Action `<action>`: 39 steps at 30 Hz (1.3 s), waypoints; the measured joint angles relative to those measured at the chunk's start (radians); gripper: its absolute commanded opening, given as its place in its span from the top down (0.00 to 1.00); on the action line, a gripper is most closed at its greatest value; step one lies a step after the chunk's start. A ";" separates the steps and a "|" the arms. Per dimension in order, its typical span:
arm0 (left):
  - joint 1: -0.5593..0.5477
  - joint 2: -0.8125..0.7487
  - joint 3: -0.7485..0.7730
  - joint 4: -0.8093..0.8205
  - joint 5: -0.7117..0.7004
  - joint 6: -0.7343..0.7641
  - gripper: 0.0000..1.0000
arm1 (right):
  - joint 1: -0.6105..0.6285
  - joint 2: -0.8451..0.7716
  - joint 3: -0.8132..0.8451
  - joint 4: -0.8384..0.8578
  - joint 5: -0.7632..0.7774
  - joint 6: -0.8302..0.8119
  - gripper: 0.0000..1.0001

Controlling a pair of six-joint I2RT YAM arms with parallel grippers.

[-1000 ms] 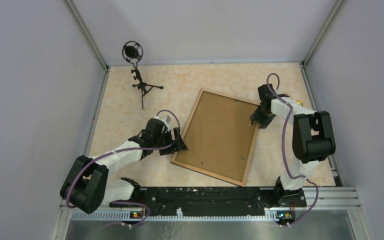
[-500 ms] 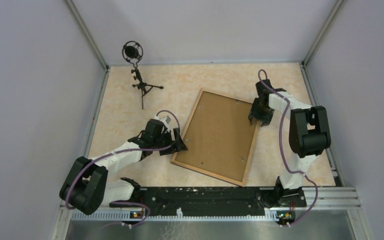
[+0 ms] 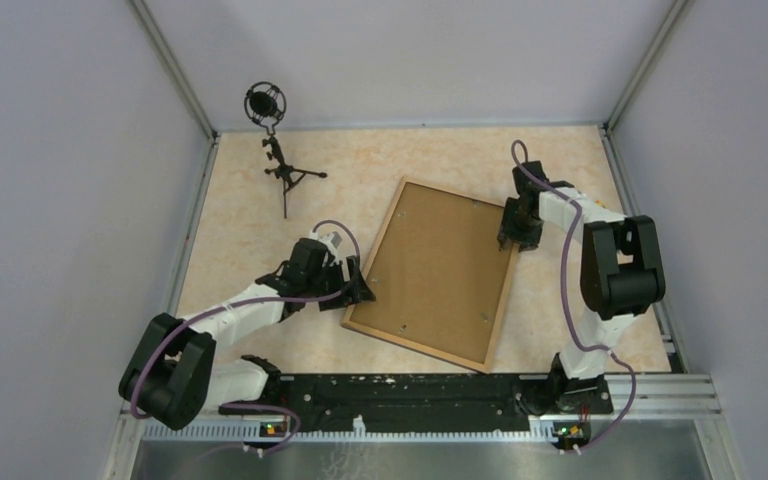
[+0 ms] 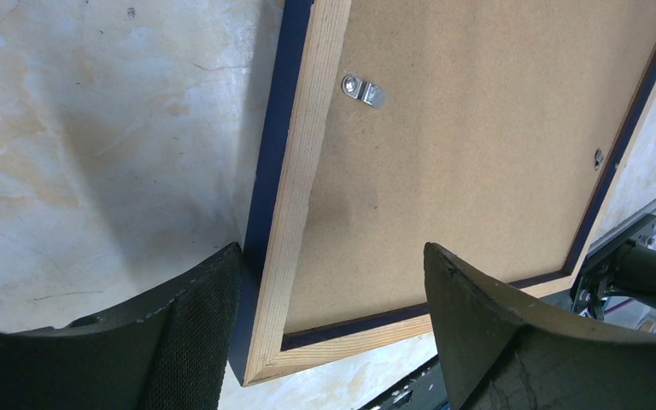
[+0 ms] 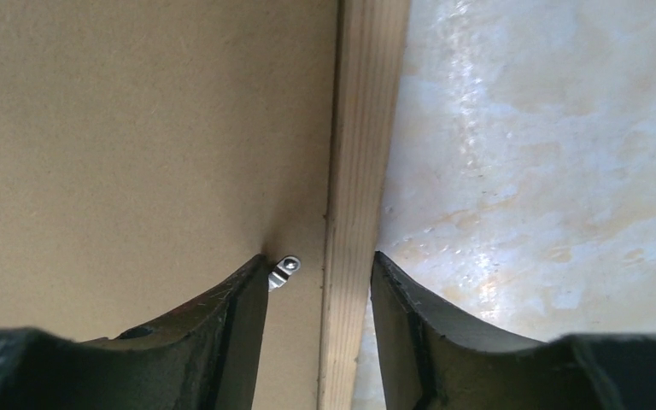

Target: Put the photo into the frame

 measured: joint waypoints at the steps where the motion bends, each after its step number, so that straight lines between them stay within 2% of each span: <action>1: 0.000 0.000 0.000 0.000 0.000 0.000 0.19 | 0.000 0.000 -0.002 0.000 -0.010 -0.009 0.50; 6: 0.000 0.000 0.000 0.000 0.000 0.003 0.19 | 0.002 -0.003 -0.007 0.003 -0.035 -0.054 0.52; 12: 0.000 -0.001 -0.001 0.000 0.000 0.004 0.19 | 0.000 -0.003 -0.008 -0.002 -0.026 -0.079 0.70; 20: 0.000 -0.005 -0.004 0.002 -0.001 0.007 0.19 | 0.004 -0.006 -0.003 -0.012 0.003 -0.091 0.81; 25: 0.000 -0.009 -0.008 0.004 -0.002 0.007 0.19 | 0.012 -0.001 0.005 -0.021 0.023 -0.098 0.96; 30: 0.000 -0.014 -0.013 0.008 -0.002 0.007 0.17 | 0.020 -0.001 0.006 -0.020 0.043 -0.106 1.00; 34: 0.000 -0.014 -0.013 0.009 0.000 0.007 0.16 | 0.020 -0.002 0.006 -0.019 0.044 -0.108 0.99; 39: 0.000 -0.014 -0.013 0.012 0.005 0.008 0.12 | 0.020 -0.003 0.005 -0.016 0.036 -0.117 0.52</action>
